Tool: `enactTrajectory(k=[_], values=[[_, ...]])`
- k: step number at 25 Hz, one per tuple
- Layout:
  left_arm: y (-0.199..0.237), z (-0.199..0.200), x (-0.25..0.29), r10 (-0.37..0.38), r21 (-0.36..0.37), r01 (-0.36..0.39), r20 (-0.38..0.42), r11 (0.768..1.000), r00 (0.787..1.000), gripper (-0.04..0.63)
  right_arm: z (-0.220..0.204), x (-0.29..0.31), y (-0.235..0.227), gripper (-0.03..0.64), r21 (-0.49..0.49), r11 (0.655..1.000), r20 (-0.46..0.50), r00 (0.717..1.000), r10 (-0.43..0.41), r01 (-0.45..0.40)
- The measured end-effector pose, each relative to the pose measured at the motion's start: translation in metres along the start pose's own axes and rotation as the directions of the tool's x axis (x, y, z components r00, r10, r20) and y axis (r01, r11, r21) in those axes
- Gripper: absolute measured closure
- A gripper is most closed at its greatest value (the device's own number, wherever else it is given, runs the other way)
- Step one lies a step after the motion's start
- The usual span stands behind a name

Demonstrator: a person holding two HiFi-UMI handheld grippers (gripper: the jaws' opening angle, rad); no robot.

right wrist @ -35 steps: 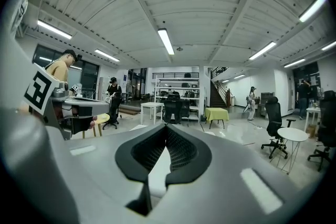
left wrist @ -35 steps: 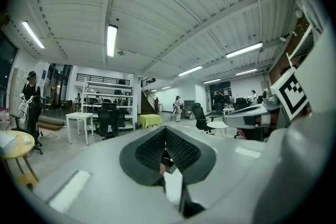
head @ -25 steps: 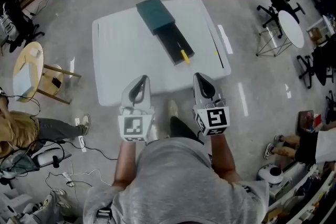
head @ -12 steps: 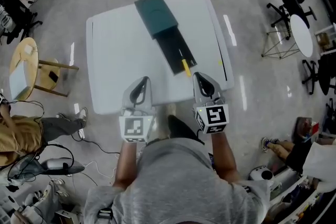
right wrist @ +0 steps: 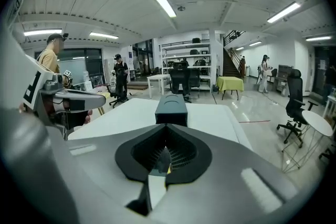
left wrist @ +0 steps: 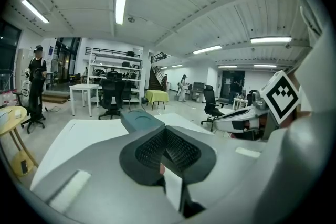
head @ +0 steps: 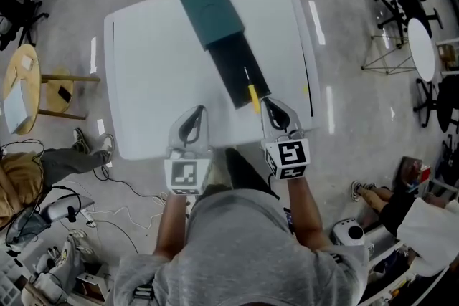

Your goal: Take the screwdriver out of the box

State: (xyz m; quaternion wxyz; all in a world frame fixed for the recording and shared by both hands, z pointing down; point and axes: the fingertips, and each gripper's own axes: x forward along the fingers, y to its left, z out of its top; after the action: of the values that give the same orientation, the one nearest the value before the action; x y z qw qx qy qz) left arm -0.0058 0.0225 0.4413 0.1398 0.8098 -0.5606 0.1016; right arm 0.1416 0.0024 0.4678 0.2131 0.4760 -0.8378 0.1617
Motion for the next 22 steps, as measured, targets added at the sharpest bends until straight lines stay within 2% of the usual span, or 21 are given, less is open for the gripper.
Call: enactTrajectory(k=[14,20,22], values=[[0.011,-0.050,0.053,-0.012,-0.047,0.007,-0.109,0.999,0.994,0.583,-0.049,0.063,-0.022,0.614,0.024,0.999,-0.175,0.983,0.046,-0.043],[0.016,-0.058,0.065,-0.009,-0.059,0.001,-0.132,0.998,0.991,0.583,-0.071,0.081,-0.025,0.607,0.052,0.998,-0.295,0.954,0.058,-0.045],[0.018,-0.061,0.068,-0.007,-0.061,-0.002,-0.139,0.998,0.990,0.583,-0.077,0.086,-0.025,0.563,0.058,0.997,-0.327,0.943,0.059,-0.043]])
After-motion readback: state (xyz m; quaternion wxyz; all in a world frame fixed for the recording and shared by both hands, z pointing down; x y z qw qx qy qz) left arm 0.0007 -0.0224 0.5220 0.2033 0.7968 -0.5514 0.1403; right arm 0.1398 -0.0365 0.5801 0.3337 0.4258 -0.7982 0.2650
